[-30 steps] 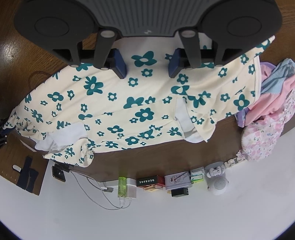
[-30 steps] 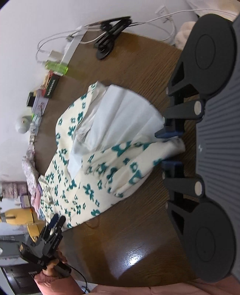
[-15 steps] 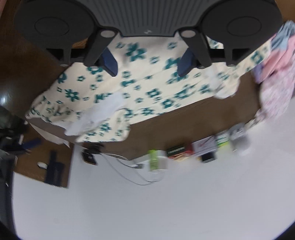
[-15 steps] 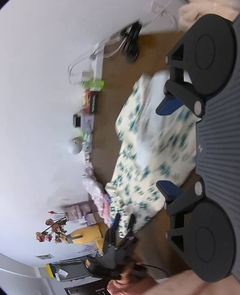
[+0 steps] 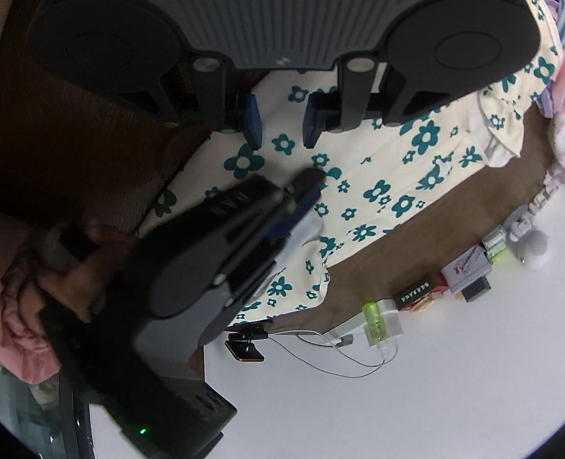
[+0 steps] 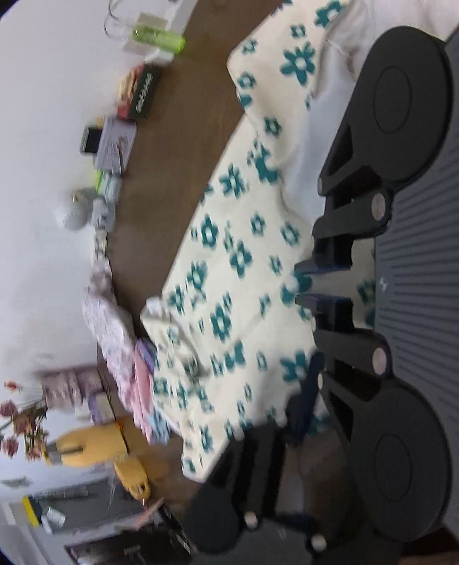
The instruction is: Fold clothes
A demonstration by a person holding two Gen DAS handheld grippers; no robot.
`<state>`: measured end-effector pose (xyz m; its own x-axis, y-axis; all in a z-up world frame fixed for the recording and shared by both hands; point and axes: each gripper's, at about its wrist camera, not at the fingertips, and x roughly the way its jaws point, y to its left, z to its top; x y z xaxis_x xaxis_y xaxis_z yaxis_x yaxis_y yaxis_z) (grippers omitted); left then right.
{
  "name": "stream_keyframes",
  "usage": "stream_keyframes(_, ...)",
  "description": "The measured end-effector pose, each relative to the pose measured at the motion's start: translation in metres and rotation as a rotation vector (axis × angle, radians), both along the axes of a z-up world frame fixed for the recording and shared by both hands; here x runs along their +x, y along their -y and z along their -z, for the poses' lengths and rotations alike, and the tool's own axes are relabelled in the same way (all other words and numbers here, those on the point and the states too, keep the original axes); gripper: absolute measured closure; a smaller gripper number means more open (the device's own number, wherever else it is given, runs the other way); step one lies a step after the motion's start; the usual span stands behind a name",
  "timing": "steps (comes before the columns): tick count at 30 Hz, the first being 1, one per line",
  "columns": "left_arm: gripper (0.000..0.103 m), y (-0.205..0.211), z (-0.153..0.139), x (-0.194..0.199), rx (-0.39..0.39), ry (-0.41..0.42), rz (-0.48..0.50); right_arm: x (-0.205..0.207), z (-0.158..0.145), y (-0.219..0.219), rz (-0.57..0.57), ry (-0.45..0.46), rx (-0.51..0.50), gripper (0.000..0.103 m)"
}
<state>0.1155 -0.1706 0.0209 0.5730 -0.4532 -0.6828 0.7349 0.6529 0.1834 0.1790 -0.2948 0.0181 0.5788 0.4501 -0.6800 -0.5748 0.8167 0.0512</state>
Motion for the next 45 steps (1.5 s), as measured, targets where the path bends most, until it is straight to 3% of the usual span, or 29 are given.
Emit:
stream_keyframes(6,0.075,-0.018,-0.012,-0.003,-0.067,0.000,-0.007,-0.026,-0.015,0.021,0.079,0.028,0.097,0.092)
stream_keyframes(12,0.078,-0.069,-0.019,0.020,-0.070,0.040,-0.231,-0.044,0.003,0.049,0.201,-0.010,0.108,0.091)
stream_keyframes(18,0.075,-0.110,-0.006,0.033,-0.094,-0.002,-0.343,-0.050,0.010,0.067,0.285,0.012,0.168,0.093)
stream_keyframes(21,0.077,-0.122,-0.008,0.033,-0.123,-0.001,-0.352,-0.054,0.000,0.055,0.284,0.037,0.156,0.089)
stream_keyframes(24,0.072,-0.126,-0.009,0.028,-0.126,0.013,-0.342,-0.057,-0.007,0.035,0.231,0.065,0.146,0.081)
stream_keyframes(28,0.072,-0.132,-0.002,0.027,-0.118,0.002,-0.367,-0.050,0.005,0.017,0.221,0.028,0.092,0.077)
stream_keyframes(34,0.072,-0.135,0.003,0.018,-0.119,0.004,-0.381,-0.054,0.006,0.006,0.186,0.050,0.047,0.067)
stream_keyframes(41,0.073,-0.138,-0.004,-0.008,-0.076,-0.020,-0.376,-0.072,0.005,0.002,0.135,0.028,0.036,0.065)
stream_keyframes(45,0.072,-0.146,-0.006,-0.032,-0.075,-0.039,-0.420,-0.090,0.005,-0.012,0.084,0.016,0.030,0.051)
